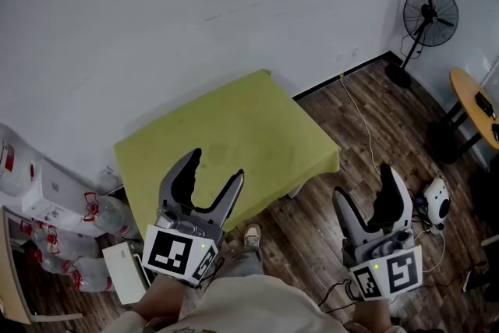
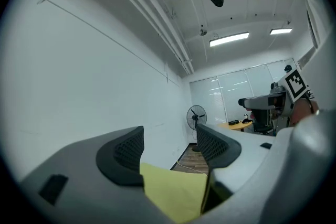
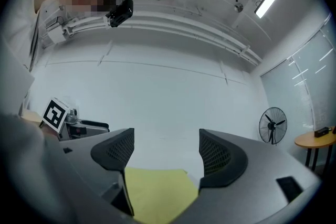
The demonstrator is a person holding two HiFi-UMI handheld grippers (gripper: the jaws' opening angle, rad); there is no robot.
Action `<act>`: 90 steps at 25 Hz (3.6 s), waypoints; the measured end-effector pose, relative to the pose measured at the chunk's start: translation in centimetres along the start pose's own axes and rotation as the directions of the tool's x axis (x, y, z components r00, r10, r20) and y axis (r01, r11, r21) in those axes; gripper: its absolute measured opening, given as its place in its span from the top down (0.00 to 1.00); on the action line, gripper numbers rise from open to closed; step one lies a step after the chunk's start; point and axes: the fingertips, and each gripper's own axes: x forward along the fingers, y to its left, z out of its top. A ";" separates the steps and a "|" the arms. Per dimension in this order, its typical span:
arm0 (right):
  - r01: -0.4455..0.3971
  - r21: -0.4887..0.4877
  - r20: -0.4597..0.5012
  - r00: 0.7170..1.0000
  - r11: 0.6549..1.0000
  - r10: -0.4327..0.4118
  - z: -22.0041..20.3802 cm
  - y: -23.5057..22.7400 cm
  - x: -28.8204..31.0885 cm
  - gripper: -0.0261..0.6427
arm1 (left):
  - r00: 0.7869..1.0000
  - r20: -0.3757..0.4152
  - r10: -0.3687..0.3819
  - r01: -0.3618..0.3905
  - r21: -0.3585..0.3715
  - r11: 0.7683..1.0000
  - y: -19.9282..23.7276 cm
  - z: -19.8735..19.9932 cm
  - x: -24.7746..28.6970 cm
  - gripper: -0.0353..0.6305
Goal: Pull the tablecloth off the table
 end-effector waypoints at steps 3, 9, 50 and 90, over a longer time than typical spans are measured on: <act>-0.018 0.015 -0.037 0.999 1.000 0.019 -1.8 -1.2 4.6 0.39 | 1.000 -0.013 0.009 -0.009 0.000 1.000 2.4 -1.0 3.5 0.46; -0.022 0.034 -0.085 0.996 0.999 0.025 -4.6 -2.9 13.8 0.39 | 0.998 -0.061 0.022 -0.022 -0.001 1.000 8.3 -3.4 9.9 0.46; -0.066 0.090 -0.375 0.922 0.994 0.095 -30.8 -13.7 51.8 0.39 | 0.951 -0.307 0.034 -0.029 0.020 0.999 23.2 -26.2 42.4 0.50; -0.034 0.135 -0.798 0.589 0.990 0.129 -58.3 -12.4 50.7 0.37 | 0.605 -0.790 -0.104 -0.037 -0.158 0.987 20.0 -55.4 43.1 0.40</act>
